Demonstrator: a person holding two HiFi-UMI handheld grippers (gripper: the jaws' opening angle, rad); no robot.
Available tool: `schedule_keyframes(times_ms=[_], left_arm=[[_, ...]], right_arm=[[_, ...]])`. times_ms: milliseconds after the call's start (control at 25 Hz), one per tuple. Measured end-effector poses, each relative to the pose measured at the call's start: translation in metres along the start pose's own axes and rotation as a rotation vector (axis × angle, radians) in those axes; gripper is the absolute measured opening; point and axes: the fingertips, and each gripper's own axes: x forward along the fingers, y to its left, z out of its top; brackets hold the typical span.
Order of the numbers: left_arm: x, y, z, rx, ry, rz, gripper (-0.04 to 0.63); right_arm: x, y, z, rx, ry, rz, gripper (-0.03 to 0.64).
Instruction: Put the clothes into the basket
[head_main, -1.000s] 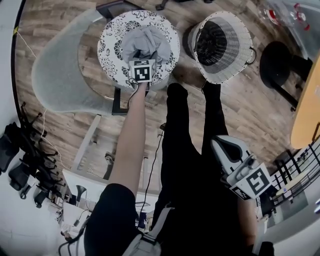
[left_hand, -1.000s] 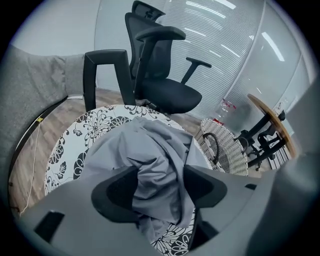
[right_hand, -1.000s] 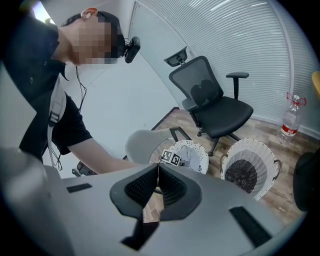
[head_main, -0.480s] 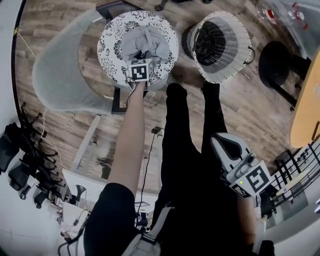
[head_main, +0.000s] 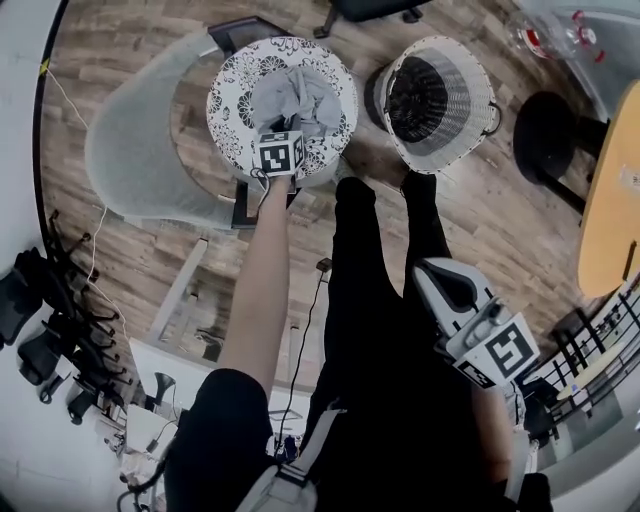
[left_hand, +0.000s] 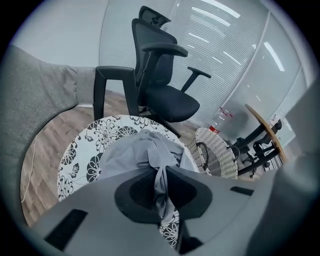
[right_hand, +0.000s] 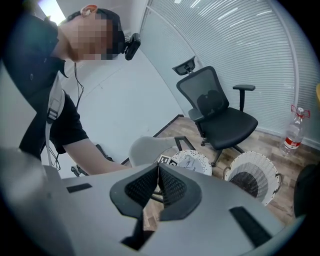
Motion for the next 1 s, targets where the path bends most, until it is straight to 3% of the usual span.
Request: schedule_keyframes(times_ms=[640,1000], left_arm=[[-0.089,-0.018,0.023,-0.005,-0.072,-0.003,0.043],[-0.141,-0.039,0.043,0.032,-0.144,-0.014,0.041]], right_arm=[[-0.018,0.032,0.046,-0.147,-0.130,0.048,0.017],[-0.034,0.040,0.060,-0.204,-0.212,0.051,0.017]])
